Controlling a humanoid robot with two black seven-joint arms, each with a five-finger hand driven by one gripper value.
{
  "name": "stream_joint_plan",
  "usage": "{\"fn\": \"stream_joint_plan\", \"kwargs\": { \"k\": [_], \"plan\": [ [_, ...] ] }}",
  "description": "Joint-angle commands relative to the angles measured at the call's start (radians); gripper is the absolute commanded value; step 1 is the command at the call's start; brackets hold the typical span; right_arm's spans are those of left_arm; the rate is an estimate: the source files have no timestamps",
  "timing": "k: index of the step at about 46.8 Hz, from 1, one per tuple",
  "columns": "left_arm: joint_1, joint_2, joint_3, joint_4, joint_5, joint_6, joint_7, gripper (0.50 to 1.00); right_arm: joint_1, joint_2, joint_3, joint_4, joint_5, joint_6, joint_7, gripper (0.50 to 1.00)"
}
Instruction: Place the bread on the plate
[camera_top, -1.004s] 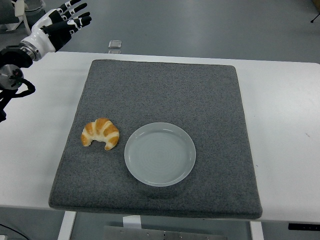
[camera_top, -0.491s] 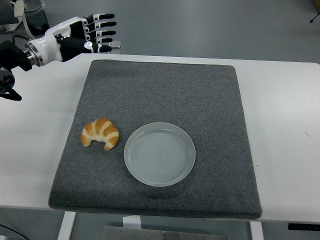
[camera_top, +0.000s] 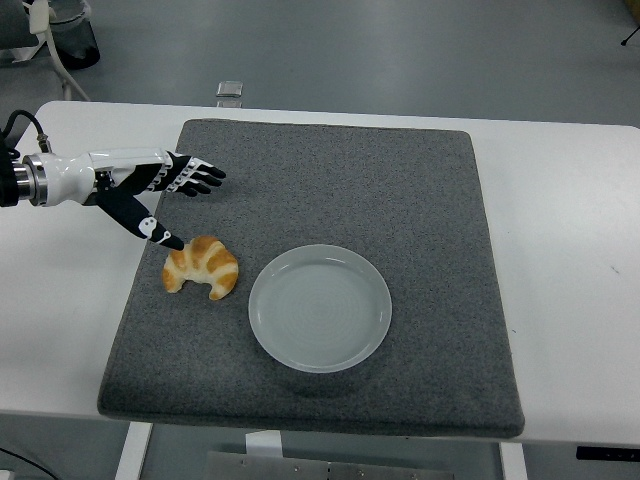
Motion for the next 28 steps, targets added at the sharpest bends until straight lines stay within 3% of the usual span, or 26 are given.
{"fn": "stream_joint_plan", "kwargs": {
  "k": [1, 14, 28],
  "plan": [
    [0.0, 0.003, 0.0, -0.006, 0.061, 0.005, 0.0, 0.994, 0.0, 0.0, 0.0, 0.0, 0.0, 0.0, 0.0, 0.93],
    [0.005, -0.037, 0.002, -0.006, 0.185, 0.061, 0.002, 0.994, 0.0, 0.0, 0.0, 0.0, 0.0, 0.0, 0.0, 0.93],
    [0.005, -0.083, 0.009, 0.003, 0.308, 0.065, 0.009, 0.994, 0.0, 0.0, 0.0, 0.0, 0.0, 0.0, 0.0, 0.932]
  ]
}}
